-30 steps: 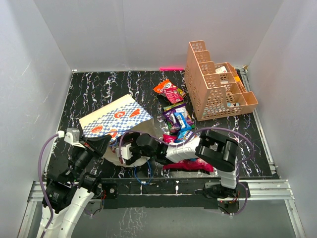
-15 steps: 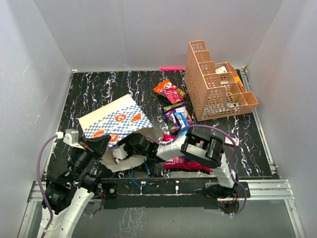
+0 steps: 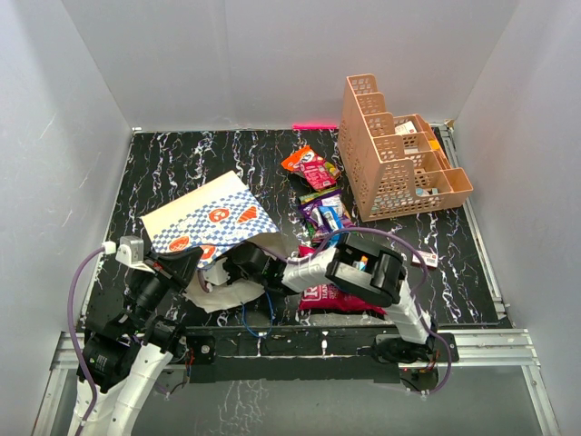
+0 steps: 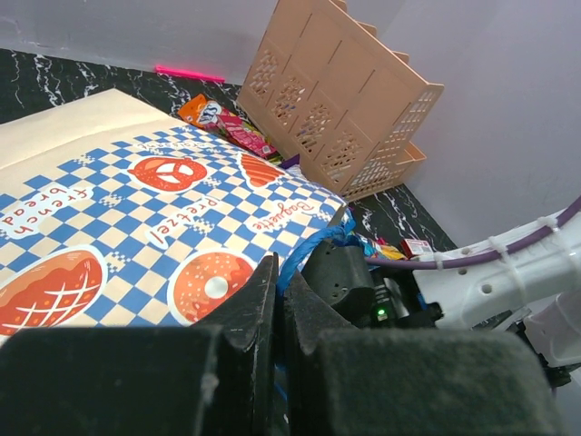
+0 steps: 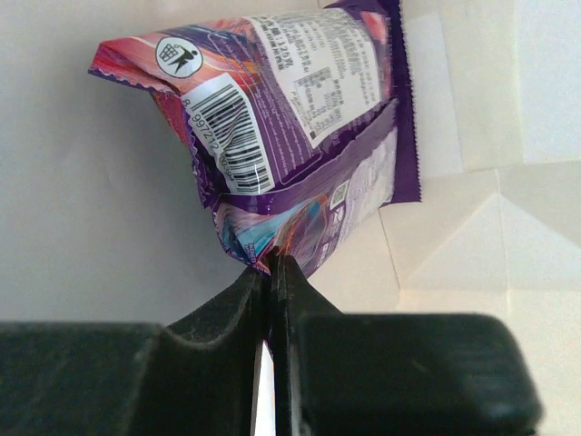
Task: Take the snacks out of the paper bag
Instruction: Take out the snack from the paper bag, then place the snack at the center of the board, then adjust the paper bag at the center of the board.
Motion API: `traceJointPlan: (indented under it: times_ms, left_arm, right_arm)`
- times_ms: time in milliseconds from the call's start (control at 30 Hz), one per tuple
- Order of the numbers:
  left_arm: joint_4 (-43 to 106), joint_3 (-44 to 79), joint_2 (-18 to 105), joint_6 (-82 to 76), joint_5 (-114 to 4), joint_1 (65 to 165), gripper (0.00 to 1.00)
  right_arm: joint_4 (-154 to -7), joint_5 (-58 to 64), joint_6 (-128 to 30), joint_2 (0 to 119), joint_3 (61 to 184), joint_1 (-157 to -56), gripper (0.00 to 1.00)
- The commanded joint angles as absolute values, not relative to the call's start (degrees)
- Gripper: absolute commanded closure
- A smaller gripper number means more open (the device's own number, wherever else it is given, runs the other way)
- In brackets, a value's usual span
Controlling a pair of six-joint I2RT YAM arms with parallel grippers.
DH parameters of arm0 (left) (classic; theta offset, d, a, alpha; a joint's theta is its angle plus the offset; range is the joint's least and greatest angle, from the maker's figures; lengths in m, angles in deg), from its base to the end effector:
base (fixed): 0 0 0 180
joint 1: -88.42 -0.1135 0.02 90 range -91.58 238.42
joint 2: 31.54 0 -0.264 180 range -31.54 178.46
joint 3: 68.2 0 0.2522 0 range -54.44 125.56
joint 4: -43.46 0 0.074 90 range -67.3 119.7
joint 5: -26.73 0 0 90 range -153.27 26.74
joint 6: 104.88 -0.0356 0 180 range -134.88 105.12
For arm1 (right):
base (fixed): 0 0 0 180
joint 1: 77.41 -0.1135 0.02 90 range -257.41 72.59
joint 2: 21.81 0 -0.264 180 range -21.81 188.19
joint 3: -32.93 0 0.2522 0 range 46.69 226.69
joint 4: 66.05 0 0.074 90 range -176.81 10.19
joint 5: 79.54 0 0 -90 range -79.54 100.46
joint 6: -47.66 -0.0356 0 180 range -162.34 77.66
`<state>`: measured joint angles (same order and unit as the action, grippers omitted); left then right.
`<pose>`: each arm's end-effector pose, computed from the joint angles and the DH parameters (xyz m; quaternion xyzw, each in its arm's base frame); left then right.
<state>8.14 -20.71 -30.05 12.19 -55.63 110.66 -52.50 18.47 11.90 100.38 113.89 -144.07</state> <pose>0.0340 -0.0190 0.3220 0.0244 0.6384 -0.3591 0.6804 0.1817 0.4085 0.1199 -0.7248 0.4524 -0.0036 0.5196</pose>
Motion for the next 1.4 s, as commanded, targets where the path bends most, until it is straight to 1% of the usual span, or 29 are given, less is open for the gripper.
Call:
traceJointPlan:
  times_ms: [0, 300, 467, 667, 867, 967, 1100, 1200, 1300, 1367]
  left_arm:
    - [8.3, -20.6, -29.8, 12.1, -56.5, 110.8, 1.00]
    - [8.0, -20.5, -29.2, 12.3, -57.2, 110.8, 1.00]
    - [7.8, -20.3, -28.9, 12.5, -57.8, 110.8, 1.00]
    - [6.9, -19.8, -27.9, 12.8, -59.6, 110.8, 1.00]
    - [4.8, -18.9, -27.4, 14.5, -66.0, 110.8, 1.00]
    - [4.2, -18.2, -26.6, 14.6, -68.3, 110.8, 1.00]
    - [3.9, -15.5, -23.8, 13.1, -70.4, 110.8, 1.00]
    - [4.1, -11.2, -18.7, 13.2, -74.5, 110.8, 1.00]
    - [5.7, -5.1, -11.0, 9.9, -74.6, 110.8, 1.00]
    - [5.9, -0.7, -5.2, 8.2, -74.9, 110.8, 1.00]
  right_arm:
    - [-54.9, 17.0, 5.6, 91.1, 111.0, -144.8, 0.92]
    - [-62.0, 15.0, -7.5, 74.2, 101.0, -148.4, 0.92]
    - [-63.9, 17.4, -13.2, 62.7, 95.2, -149.9, 0.92]
    - [-71.7, 18.9, -19.6, 49.5, 93.7, -150.0, 0.92]
    - [-75.9, 22.2, -21.7, 36.9, 93.7, -150.0, 0.92]
    - [-79.1, 27.1, -24.1, 33.9, 97.4, -150.0, 0.92]
    - [-86.2, 34.0, -27.2, 32.4, 105.3, -149.9, 0.92]
    - [-88.7, 42.0, -28.9, 31.9, 110.4, -149.9, 0.92]
    - [-88.6, 56.8, -32.4, 32.3, 115.0, -149.9, 0.92]
    - [-88.6, 59.8, -29.7, 32.3, 117.2, -149.8, 0.92]
